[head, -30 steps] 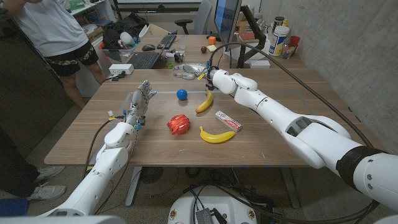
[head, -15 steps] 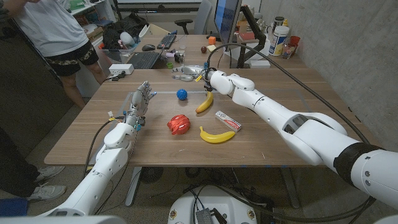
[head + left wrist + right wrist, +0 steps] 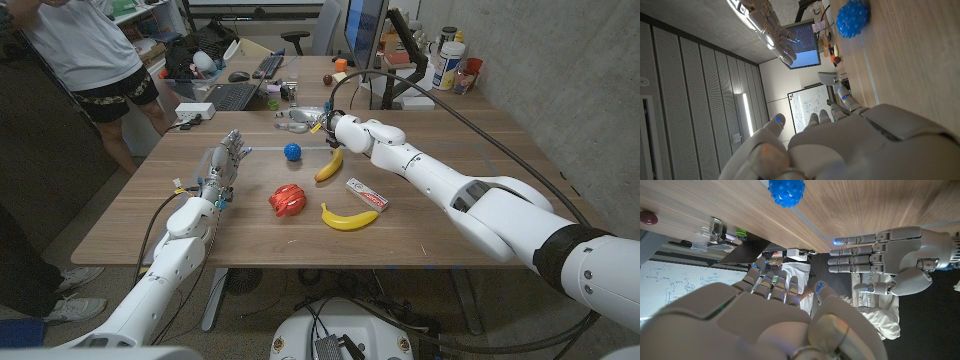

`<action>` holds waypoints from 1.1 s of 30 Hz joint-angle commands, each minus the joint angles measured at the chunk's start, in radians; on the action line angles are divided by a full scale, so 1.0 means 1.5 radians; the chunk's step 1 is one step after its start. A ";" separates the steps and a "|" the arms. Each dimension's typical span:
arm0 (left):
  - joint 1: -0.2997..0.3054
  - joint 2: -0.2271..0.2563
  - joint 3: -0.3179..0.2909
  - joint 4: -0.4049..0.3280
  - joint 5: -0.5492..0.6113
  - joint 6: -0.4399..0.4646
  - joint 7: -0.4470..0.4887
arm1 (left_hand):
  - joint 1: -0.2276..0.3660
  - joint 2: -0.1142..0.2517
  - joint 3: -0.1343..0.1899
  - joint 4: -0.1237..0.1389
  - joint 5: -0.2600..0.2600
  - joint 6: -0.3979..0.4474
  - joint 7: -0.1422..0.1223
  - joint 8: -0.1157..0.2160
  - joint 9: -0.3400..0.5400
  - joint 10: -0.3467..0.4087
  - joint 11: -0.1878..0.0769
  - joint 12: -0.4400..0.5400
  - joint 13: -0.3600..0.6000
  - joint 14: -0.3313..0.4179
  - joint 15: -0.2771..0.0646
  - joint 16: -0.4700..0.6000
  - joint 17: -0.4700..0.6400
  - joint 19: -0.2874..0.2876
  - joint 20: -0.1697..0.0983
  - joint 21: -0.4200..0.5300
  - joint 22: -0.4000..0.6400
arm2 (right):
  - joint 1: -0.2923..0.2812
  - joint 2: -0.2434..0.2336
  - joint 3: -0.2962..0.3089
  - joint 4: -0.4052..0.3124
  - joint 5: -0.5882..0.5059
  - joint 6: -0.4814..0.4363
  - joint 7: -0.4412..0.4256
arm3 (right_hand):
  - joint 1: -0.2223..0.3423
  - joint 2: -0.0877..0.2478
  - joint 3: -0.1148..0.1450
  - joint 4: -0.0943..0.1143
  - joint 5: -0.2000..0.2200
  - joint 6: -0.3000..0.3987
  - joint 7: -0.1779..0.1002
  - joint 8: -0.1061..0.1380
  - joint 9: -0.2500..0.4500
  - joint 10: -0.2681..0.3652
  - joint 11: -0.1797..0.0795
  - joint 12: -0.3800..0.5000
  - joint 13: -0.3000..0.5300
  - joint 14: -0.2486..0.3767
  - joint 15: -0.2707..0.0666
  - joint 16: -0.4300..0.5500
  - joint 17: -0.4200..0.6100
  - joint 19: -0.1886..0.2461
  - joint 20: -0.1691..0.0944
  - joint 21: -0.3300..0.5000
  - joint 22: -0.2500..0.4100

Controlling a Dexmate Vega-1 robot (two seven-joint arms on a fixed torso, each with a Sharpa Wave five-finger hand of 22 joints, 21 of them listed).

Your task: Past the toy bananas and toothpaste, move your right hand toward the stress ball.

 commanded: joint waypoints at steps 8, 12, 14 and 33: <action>-0.004 0.002 -0.001 0.008 -0.002 -0.008 -0.012 | -0.005 0.062 0.002 0.000 0.000 0.002 0.001 0.003 0.002 -0.006 0.000 0.002 0.003 -0.020 -0.008 0.001 0.001 -0.014 -0.034 -0.004 0.004 | 0.013 0.013 -0.021 0.027 -0.011 -0.009 -0.008 | 0.003 0.023 0.002 0.001 0.003 -0.003 -0.002 -0.001 0.002 -0.002 -0.001 0.000 0.002 -0.003 -0.016 0.004 0.002 0.001 -0.054 -0.006 0.002; -0.006 0.003 0.000 0.011 -0.003 -0.012 -0.016 | -0.005 0.063 0.002 0.000 0.000 0.002 0.000 0.003 0.002 -0.006 -0.001 0.002 0.003 -0.020 -0.009 0.001 0.001 -0.013 -0.034 -0.004 0.004 | 0.015 0.016 -0.025 0.031 -0.013 -0.014 -0.009 | 0.004 0.023 0.001 0.002 0.003 -0.002 -0.002 0.000 0.002 -0.002 0.000 0.000 0.002 -0.004 -0.017 0.003 0.002 0.001 -0.053 -0.006 0.002; -0.006 0.004 -0.001 0.012 -0.004 -0.012 -0.018 | -0.005 0.063 0.002 0.000 0.000 0.002 0.000 0.003 0.002 -0.006 -0.002 0.002 0.003 -0.020 -0.009 0.001 0.001 -0.013 -0.034 -0.004 0.004 | 0.016 0.019 -0.027 0.034 -0.013 -0.018 -0.008 | 0.004 0.023 0.001 0.002 0.003 -0.001 -0.002 0.001 0.002 -0.002 0.000 0.001 0.002 -0.004 -0.017 0.003 0.002 0.002 -0.053 -0.007 0.002; -0.018 0.010 -0.002 0.034 -0.014 -0.021 -0.046 | -0.005 0.063 0.002 0.000 0.000 0.002 -0.001 0.003 0.002 -0.006 0.000 0.002 0.003 -0.020 -0.010 0.001 0.001 -0.013 -0.033 -0.006 0.004 | 0.040 0.047 -0.056 0.087 -0.024 -0.032 -0.023 | 0.006 0.023 0.000 0.003 0.003 0.000 -0.003 0.002 0.002 -0.002 -0.001 0.001 0.002 -0.004 -0.018 0.003 0.002 0.003 -0.054 -0.010 0.002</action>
